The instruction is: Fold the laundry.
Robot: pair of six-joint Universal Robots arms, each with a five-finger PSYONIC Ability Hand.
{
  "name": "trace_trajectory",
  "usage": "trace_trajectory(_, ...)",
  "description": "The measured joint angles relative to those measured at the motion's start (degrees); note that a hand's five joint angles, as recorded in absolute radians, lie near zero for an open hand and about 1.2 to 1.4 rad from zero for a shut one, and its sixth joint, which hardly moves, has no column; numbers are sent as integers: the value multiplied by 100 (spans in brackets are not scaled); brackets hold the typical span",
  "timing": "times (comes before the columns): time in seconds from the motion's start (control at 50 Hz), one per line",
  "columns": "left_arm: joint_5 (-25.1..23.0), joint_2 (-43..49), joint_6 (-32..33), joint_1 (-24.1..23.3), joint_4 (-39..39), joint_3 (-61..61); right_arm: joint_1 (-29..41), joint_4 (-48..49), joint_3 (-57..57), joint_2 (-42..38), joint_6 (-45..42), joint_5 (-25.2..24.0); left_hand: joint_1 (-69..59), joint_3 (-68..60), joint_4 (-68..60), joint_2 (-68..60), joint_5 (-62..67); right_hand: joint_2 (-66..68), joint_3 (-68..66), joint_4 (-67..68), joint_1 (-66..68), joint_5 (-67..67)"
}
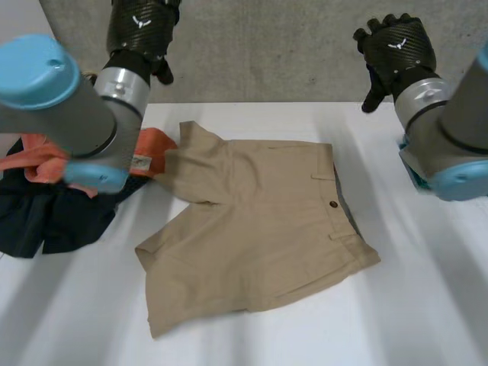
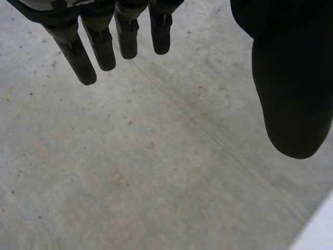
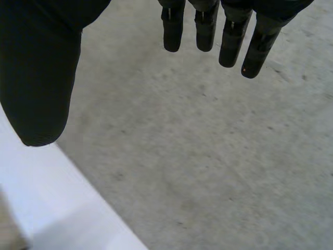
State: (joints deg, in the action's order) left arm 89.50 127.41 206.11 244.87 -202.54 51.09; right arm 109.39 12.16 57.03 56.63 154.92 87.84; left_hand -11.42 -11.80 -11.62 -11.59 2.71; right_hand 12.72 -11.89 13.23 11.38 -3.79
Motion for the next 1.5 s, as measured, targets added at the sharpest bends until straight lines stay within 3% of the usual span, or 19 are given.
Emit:
trace_trajectory(0.02, 48, -643, -6, -76, 53, 864, -27, -453, 334, 461, -18, -346, 0, 0, 0, 0, 0, 0, 0, 0, 0, 0)
trace_trajectory(0.1, 94, -1526, -18, -228, 222, 2080, -51, -972, 682, 875, -62, -722, -20, -9, -13, -14, 2, 5, 0, 0, 0, 0)
trace_trajectory(0.12, 121, -1903, -24, -317, 338, 2620, -72, -1559, 1067, 1249, -151, -1084, -28, -19, -17, -21, 8, 5, 0, 0, 0, 0)
trace_trajectory(0.26, 388, -3230, -120, -891, 1299, 4842, -188, -2876, 2331, 1819, -953, -1620, -523, -442, -470, -488, 364, 186, -250, 138, 138, -140)
trace_trajectory(0.32, 457, -3371, -227, -1065, 1641, 5237, -252, -2977, 2707, 1857, -1282, -1663, -813, -716, -763, -758, 651, 461, -551, 421, 357, -394)
trace_trajectory(0.42, 532, -3429, -954, -1432, 2506, 6016, -406, -2518, 3746, 1822, -1993, -1793, -1140, -1093, -1127, -1120, 1032, 529, -753, 608, 504, -540)
trace_trajectory(0.6, 571, -2782, -1723, -1465, 2323, 6386, -589, -786, 4735, 1268, -2150, -2013, -1141, -1118, -1141, -1138, 1054, 1101, -1244, 1071, 922, -962)
trace_trajectory(0.76, 832, -2452, -1721, -1320, 1626, 6325, -612, -126, 4816, 827, -2152, -2059, -1484, -1433, -1442, -1453, 1350, 3800, -3810, 3672, 2881, -3462)
trace_trajectory(0.78, 873, -2426, -1689, -1299, 1485, 6298, -614, -72, 4800, 775, -2157, -2059, -1865, -1754, -1777, -1811, 1674, 4770, -4775, 4651, 3394, -4401)
trace_trajectory(0.82, 907, -2391, -1640, -1284, 1355, 6268, -618, -36, 4781, 740, -2161, -2059, -2379, -2209, -2237, -2228, 2124, 5248, -5310, 5202, 3573, -4913)
trace_trajectory(0.94, 965, -2125, -1296, -1274, 1122, 6163, -636, -38, 4781, 755, -2145, -2038, -4012, -3859, -3908, -3939, 3771, 5419, -5595, 5472, 3667, -5185)
trace_trajectory(0.98, 1008, -1968, -1104, -1280, 1100, 6129, -652, -96, 4823, 868, -2123, -2009, -5296, -5187, -5276, -5244, 5128, 5419, -5595, 5476, 3720, -5185)
trace_trajectory(1.0, 1018, -1946, -1074, -1280, 1099, 6125, -654, -106, 4830, 886, -2121, -2006, -5336, -5294, -5351, -5349, 5194, 5419, -5595, 5476, 3720, -5185)
trace_trajectory(1.12, 1256, -1838, -685, -1315, 1142, 6128, -710, -537, 5002, 1320, -2139, -1977, -5359, -5617, -5685, -5650, 5370, 5420, -5595, 5477, 3922, -5185)
trace_trajectory(1.24, 1461, -2447, -293, -1455, 1551, 6283, -764, -1707, 5090, 1912, -2341, -1968, -5359, -5620, -5685, -5656, 5369, 5419, -5595, 5478, 3922, -5185)
trace_trajectory(1.42, 1417, -3395, -87, -1764, 3534, 6362, -1007, -3934, 5093, 2937, -2937, -1967, -5359, -5620, -5688, -5657, 5371, 5419, -5595, 5479, 4124, -5185)
trace_trajectory(1.5, 1331, -3427, -60, -1790, 3984, 6235, -1096, -4435, 5078, 3081, -3105, -1999, -5359, -5620, -5688, -5661, 5370, 5419, -5595, 5479, 4282, -5185)
